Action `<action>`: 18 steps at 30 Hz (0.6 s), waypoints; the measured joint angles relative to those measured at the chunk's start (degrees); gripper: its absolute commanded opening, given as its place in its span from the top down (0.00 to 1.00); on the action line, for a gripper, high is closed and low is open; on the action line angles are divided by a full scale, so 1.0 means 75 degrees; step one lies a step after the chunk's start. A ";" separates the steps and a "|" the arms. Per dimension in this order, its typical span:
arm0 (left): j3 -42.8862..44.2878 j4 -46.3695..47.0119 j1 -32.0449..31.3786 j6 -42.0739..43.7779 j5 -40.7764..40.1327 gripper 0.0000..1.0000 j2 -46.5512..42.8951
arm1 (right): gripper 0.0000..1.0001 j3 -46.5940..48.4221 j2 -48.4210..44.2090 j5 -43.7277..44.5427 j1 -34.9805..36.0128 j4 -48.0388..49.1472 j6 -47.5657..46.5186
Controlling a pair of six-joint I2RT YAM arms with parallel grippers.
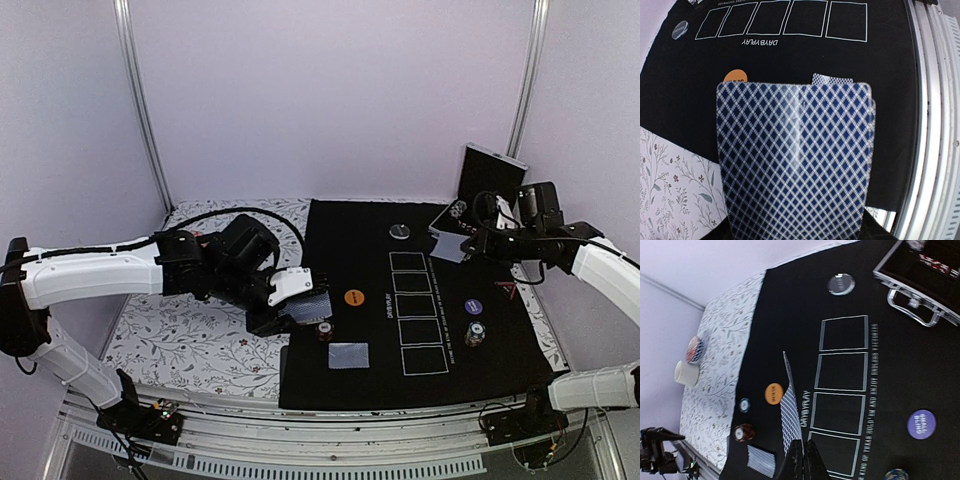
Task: Distribute texas hold em gaming equipment
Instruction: Distribute the poker card in the small blind area.
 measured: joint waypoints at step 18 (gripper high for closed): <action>0.0000 0.0000 0.0000 0.0003 0.0184 0.43 0.0000 | 0.98 -0.1122 0.2299 -0.1014 -0.3302 0.1000 -0.1282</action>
